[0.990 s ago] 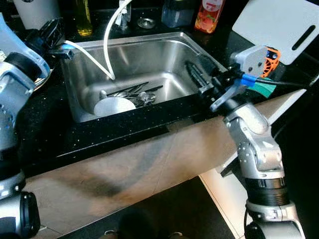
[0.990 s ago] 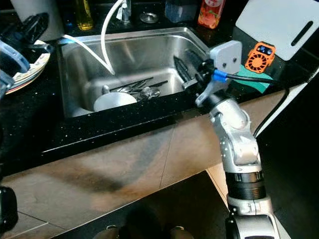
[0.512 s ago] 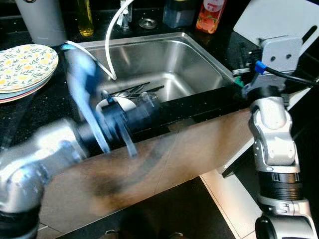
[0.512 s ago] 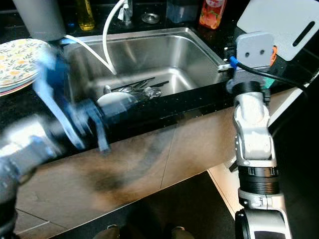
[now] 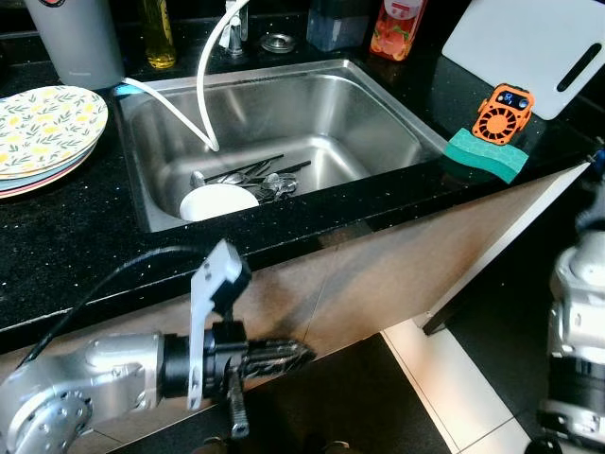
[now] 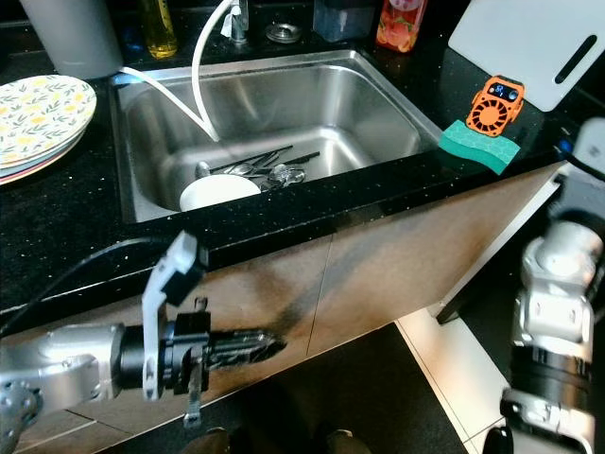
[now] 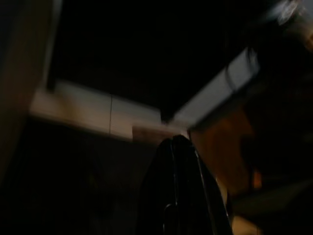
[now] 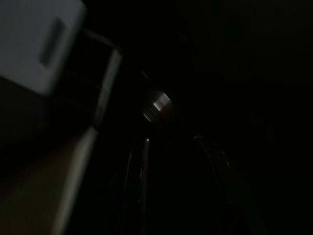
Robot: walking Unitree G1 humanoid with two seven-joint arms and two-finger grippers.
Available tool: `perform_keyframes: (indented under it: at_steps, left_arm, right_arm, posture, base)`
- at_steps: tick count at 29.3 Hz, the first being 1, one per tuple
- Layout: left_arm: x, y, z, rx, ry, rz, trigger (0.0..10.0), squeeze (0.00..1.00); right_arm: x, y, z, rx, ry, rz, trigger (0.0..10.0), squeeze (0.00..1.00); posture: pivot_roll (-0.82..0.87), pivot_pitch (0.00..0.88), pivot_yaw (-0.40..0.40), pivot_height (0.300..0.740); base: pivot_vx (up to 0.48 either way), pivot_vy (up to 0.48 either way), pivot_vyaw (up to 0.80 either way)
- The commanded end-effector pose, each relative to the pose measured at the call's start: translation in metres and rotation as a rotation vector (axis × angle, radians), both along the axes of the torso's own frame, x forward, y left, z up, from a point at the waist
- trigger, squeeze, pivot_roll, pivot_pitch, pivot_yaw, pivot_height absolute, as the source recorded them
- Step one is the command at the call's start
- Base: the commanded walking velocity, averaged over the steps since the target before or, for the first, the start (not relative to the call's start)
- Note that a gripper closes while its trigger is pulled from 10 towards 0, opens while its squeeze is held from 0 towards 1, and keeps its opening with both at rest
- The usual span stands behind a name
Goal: Kitchen organization
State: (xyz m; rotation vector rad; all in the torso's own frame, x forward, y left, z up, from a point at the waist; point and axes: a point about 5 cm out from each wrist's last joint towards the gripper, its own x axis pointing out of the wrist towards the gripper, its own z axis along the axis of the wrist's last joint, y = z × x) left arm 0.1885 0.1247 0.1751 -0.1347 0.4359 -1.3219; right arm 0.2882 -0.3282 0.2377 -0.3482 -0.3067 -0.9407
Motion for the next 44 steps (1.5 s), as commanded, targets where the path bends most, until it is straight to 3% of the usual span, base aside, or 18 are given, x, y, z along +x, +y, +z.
perform_keyframes:
  at_steps: [1, 4, 5, 7, 9, 10, 11, 12, 13, 16, 18, 20, 24, 35, 38, 41, 43, 44]
  left_arm:
    - [-0.008, 0.006, -0.014, 0.07, 0.03, -0.027, 10.0, 0.0]
    - [-0.015, 0.014, -0.027, 0.139, 0.057, -0.03, 10.0, 0.0]
    - [-0.017, 0.029, -0.046, 0.233, 0.086, 0.027, 10.0, 0.0]
    - [-0.018, 0.033, -0.052, 0.26, 0.095, 0.049, 10.0, 0.0]
    - [-0.014, 0.046, -0.067, 0.356, 0.054, 0.152, 10.0, 0.0]
    - [-0.014, 0.046, -0.067, 0.356, 0.054, 0.152, 10.0, 0.0]
    - [-0.012, 0.061, -0.081, 0.42, 0.082, 0.295, 10.0, 0.0]
    - [-0.012, 0.061, -0.081, 0.42, 0.082, 0.295, 10.0, 0.0]
    - [-0.015, 0.069, -0.089, 0.445, 0.101, 0.354, 10.0, 0.0]
    - [-0.023, 0.075, -0.099, 0.482, 0.132, 0.374, 10.0, 0.0]
    - [-0.033, 0.086, -0.117, 0.563, 0.194, 0.408, 10.0, 0.0]
    - [-0.037, 0.089, -0.122, 0.588, 0.223, 0.417, 10.0, 0.0]
    - [-0.06, 0.107, -0.157, 0.732, 0.328, 0.441, 10.0, 0.0]
    - [-0.076, 0.114, -0.206, 0.903, 0.398, 0.512, 10.0, 0.0]
    - [-0.069, 0.126, -0.234, 1.007, 0.39, 0.691, 10.0, 0.0]
    - [-0.065, 0.133, -0.239, 1.021, 0.368, 0.782, 10.0, 0.0]
    - [-0.058, 0.143, -0.24, 1.015, 0.36, 0.923, 10.0, 0.0]
    - [-0.058, 0.143, -0.24, 1.015, 0.36, 0.923, 10.0, 0.0]
  right_arm:
    - [-0.008, -0.011, -0.013, 0.023, 0.035, -0.059, 10.0, 0.0]
    - [-0.013, -0.013, -0.032, 0.058, 0.085, -0.076, 10.0, 0.0]
    - [-0.016, -0.012, -0.058, 0.088, 0.168, -0.073, 10.0, 0.0]
    - [-0.017, -0.012, -0.067, 0.101, 0.194, -0.07, 10.0, 0.0]
    - [-0.02, -0.007, -0.086, 0.133, 0.243, -0.051, 10.0, 0.0]
    - [-0.02, -0.007, -0.086, 0.133, 0.243, -0.051, 10.0, 0.0]
    - [-0.027, 0.003, -0.112, 0.163, 0.311, -0.018, 10.0, 0.0]
    - [-0.027, 0.003, -0.112, 0.163, 0.311, -0.018, 10.0, 0.0]
    - [-0.033, 0.012, -0.135, 0.185, 0.383, 0.014, 10.0, 0.0]
    - [-0.041, 0.023, -0.163, 0.227, 0.475, 0.051, 10.0, 0.0]
    - [-0.048, 0.037, -0.194, 0.322, 0.565, 0.126, 10.0, 0.0]
    - [-0.051, 0.04, -0.202, 0.347, 0.588, 0.141, 10.0, 0.0]
    - [-0.061, 0.06, -0.239, 0.411, 0.74, 0.295, 10.0, 0.0]
    - [-0.083, 0.09, -0.284, 0.581, 0.943, 0.54, 10.0, 0.0]
    - [-0.097, 0.096, -0.3, 0.688, 0.988, 0.555, 10.0, 0.0]
    - [-0.098, 0.096, -0.302, 0.706, 0.983, 0.548, 10.0, 0.0]
    - [-0.097, 0.095, -0.301, 0.708, 0.967, 0.545, 10.0, 0.0]
    - [-0.097, 0.095, -0.301, 0.708, 0.967, 0.545, 10.0, 0.0]
  posture:
    - [0.1, 0.151, -0.038, 0.74]
    - [0.1, 0.152, -0.038, 0.74]
    - [0.1, 0.151, -0.033, 0.74]
    - [0.1, 0.151, -0.028, 0.74]
    - [0.1, 0.152, -0.024, 0.74]
    - [0.1, 0.152, -0.024, 0.74]
    - [0.11, 0.153, -0.018, 0.74]
    - [0.11, 0.153, -0.018, 0.74]
    - [0.11, 0.153, -0.018, 0.74]
    - [0.11, 0.156, -0.025, 0.74]
    - [0.11, 0.156, -0.025, 0.74]
    - [0.11, 0.156, -0.025, 0.74]
    - [0.12, 0.158, -0.029, 0.74]
    - [0.11, 0.159, -0.031, 0.74]
    - [0.11, 0.159, -0.032, 0.74]
    - [0.11, 0.159, -0.032, 0.74]
    - [0.1, 0.158, -0.039, 0.74]
    - [0.1, 0.158, -0.039, 0.74]
  base:
    - [0.0, 0.0, 0.0]
    - [0.0, 0.0, 0.0]
    - [0.0, 0.0, 0.0]
    - [0.0, 0.0, 0.0]
    - [0.0, 0.0, 0.0]
    - [0.0, 0.0, 0.0]
    - [0.0, 0.0, 0.0]
    - [0.0, 0.0, 0.0]
    - [0.0, 0.0, 0.0]
    - [0.0, 0.0, 0.0]
    - [0.0, 0.0, 0.0]
    - [0.0, 0.0, 0.0]
    - [0.0, 0.0, 0.0]
    - [0.0, 0.0, 0.0]
    - [0.0, 0.0, 0.0]
    - [0.0, 0.0, 0.0]
    - [0.0, 0.0, 0.0]
    - [0.0, 0.0, 0.0]
